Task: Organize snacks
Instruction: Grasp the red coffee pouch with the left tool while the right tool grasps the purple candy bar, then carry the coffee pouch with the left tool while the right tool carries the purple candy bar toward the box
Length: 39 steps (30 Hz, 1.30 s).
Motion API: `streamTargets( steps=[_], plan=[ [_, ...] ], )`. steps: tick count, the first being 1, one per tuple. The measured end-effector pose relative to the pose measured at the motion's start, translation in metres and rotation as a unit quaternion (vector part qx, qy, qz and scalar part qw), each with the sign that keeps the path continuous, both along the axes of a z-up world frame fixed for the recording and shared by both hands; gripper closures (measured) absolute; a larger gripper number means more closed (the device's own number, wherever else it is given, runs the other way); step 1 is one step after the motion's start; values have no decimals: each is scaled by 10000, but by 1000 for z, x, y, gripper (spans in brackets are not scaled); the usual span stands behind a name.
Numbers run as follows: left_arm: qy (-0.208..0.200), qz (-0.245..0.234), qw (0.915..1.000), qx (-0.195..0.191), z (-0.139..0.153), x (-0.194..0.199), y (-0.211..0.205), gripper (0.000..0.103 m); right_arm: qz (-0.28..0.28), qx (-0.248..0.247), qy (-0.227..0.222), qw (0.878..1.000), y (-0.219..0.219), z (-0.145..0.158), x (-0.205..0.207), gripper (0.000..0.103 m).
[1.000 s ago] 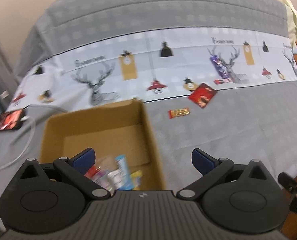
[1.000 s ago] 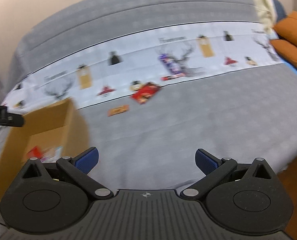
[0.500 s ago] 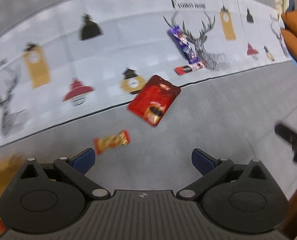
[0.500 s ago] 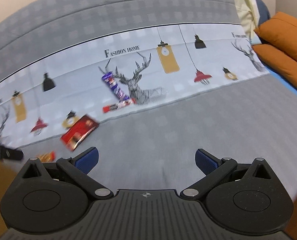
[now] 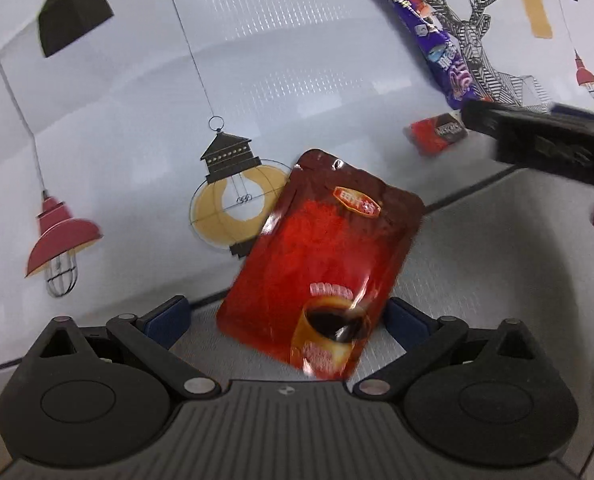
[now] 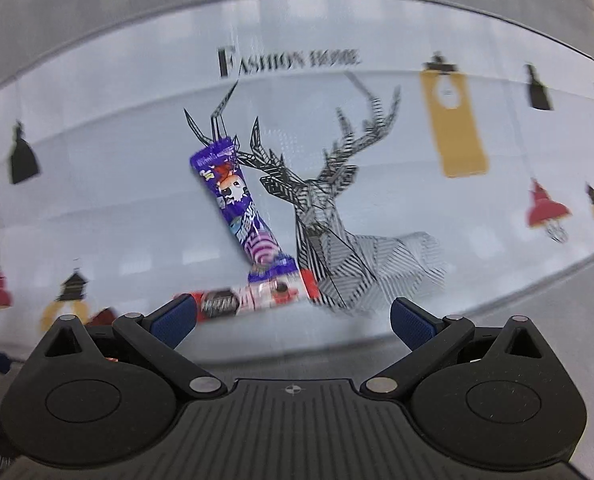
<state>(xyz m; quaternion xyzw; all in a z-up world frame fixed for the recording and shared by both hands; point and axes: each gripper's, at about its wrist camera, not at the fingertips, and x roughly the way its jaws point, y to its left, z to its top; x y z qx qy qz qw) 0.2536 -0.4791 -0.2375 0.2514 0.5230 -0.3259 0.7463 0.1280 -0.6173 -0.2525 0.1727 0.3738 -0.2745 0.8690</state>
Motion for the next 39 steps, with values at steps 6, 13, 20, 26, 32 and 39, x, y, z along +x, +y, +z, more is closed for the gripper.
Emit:
streamTargets(
  steps=[6,13,20,26,32,39],
  plan=[
    [-20,-122,9998,-149,0,14,-7,0,188,-371,102,9991,-12,-22,54,1],
    [-81,-111,9996,-235,2,21,-1,0,93,-330,240,9991,-20,-36,74,1],
    [-125,161,9977,-649,28,14,15,50,453,-561,-60,9974,-10,-29,59,81],
    [-523,261,9961,-663,69,-4,39,51,66,-376,-622,9973,-5,7,16,81],
    [-624,339,9933,-911,129,-55,74,51,-161,-86,-958,9952,19,56,-44,81],
    [-578,435,9901,-1200,189,-128,142,51,-286,373,-983,9940,93,112,-132,81]
  ],
)
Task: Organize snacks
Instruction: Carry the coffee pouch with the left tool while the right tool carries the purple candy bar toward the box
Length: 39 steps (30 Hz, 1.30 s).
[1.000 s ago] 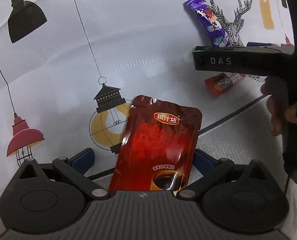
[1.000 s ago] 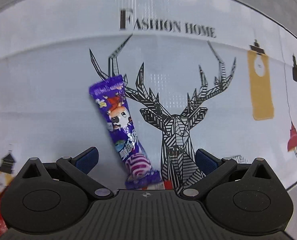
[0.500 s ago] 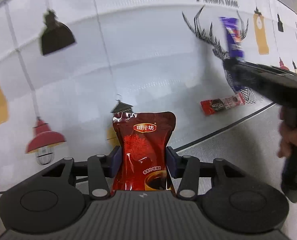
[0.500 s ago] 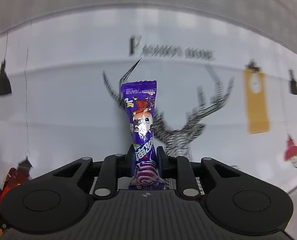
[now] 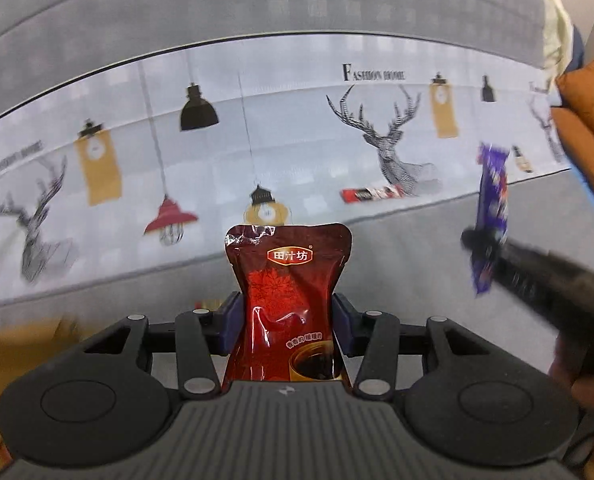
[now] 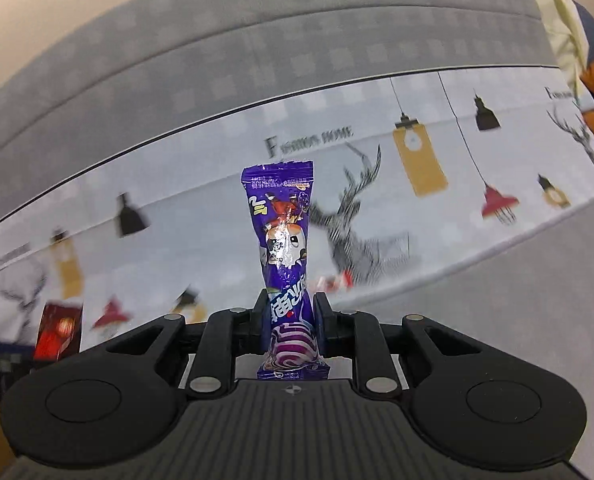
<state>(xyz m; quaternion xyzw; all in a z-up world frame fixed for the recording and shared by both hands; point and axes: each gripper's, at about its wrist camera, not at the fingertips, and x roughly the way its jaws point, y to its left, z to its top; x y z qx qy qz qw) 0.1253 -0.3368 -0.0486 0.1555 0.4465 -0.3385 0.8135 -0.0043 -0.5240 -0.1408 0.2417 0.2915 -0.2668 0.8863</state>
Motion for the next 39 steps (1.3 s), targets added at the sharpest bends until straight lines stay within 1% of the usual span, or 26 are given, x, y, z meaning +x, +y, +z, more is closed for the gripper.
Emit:
streamTargets(
  steps=[4,9,12,15,19,21,25,29,34,39],
  plan=[
    [24,43,9999,-94,28,-37,51,51,125,143,84,9998,58,28,-45,80],
    [-87,195,9997,-120,54,-74,118,51,353,118,128,9992,131,58,-85,80],
    [-183,259,9995,-46,64,-95,154,51,390,194,73,9990,170,73,-107,80],
    [-253,344,9991,67,71,-114,188,51,567,262,47,9980,208,85,-127,80],
    [-306,497,9981,197,71,-134,234,51,949,311,99,9950,257,98,-147,80],
    [-258,590,9977,233,69,-142,256,51,1148,302,132,9928,280,103,-153,80],
    [-229,829,9958,321,61,-156,299,51,1526,283,174,9877,323,114,-159,80],
    [-159,1072,9934,382,54,-164,336,51,1892,262,179,9814,358,121,-160,80],
    [-319,1350,9896,377,51,-176,367,50,2281,168,230,9732,390,127,-161,80],
    [-241,1468,9885,263,50,-183,382,50,2442,33,255,9694,404,134,-160,80]
  ],
)
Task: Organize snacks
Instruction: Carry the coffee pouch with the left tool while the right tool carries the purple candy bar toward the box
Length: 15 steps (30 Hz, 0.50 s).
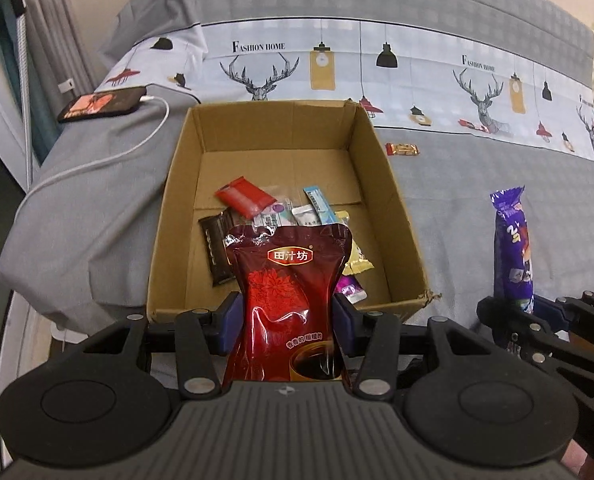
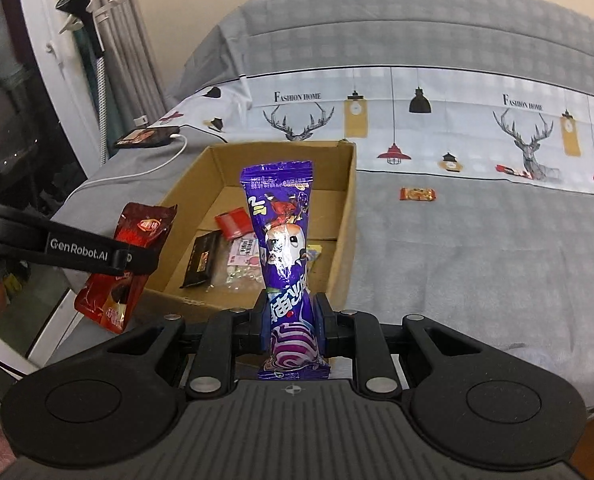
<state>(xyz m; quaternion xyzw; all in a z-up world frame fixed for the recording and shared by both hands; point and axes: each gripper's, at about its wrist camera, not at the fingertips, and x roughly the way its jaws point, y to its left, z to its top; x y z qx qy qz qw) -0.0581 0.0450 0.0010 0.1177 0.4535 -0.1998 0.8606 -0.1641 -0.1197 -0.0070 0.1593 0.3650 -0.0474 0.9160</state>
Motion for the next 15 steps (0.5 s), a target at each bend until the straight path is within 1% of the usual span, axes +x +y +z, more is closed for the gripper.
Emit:
streamTargets(
  steps=[7,15],
  plan=[
    [-16,-13,10000,-71,0,-5,2,50,81,-135,4,9999,8,5,-1,80],
    [-9,-12,9999,-105,-1,-4,3,50,96,-165,48,9998,7,3,2,80]
  ],
)
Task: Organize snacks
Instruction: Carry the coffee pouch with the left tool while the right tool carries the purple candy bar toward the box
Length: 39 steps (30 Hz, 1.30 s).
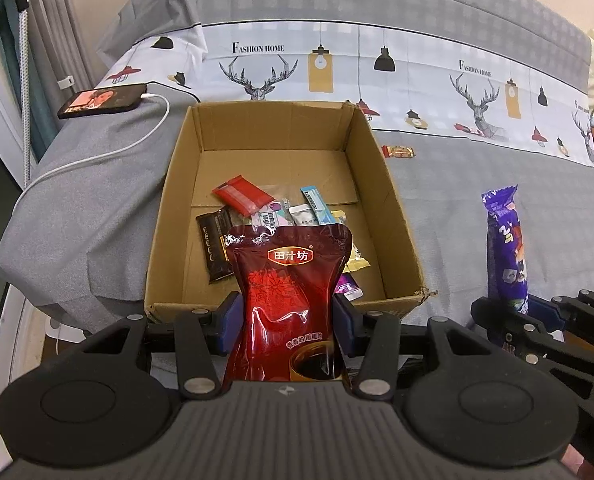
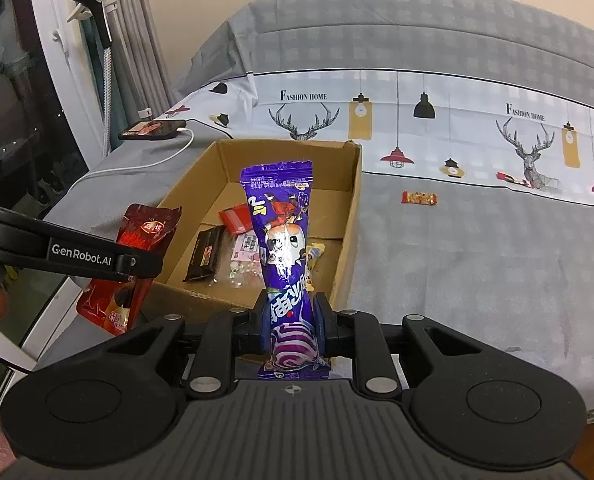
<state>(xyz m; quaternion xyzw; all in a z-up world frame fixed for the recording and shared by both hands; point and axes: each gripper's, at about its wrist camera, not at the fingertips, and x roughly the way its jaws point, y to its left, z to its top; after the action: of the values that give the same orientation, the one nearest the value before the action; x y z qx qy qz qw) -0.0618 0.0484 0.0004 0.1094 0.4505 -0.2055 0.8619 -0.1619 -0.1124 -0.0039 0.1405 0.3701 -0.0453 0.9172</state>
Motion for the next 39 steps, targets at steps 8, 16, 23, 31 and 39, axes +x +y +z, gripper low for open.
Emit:
streamTargets(
  steps=[8,16,23,31,39],
  plan=[
    [56,12,10000,-1,-4,6,1,50,83,-45,82,9999,0,-2,5,80],
    [157,65,9999,30,-10,19,0,50,159,-86,230,9996,3,-6,15,80],
    [140,193,9997,85,-12,47,4,50,234,-153,352,9990,4,-11,35,80],
    [91,333,9993,160,-13,94,-2,50,313,-44,487,9983,2,-22,72,80],
    [188,399,9986,305,-28,140,-13,50,395,-1,597,9974,-2,-35,123,80]
  ],
)
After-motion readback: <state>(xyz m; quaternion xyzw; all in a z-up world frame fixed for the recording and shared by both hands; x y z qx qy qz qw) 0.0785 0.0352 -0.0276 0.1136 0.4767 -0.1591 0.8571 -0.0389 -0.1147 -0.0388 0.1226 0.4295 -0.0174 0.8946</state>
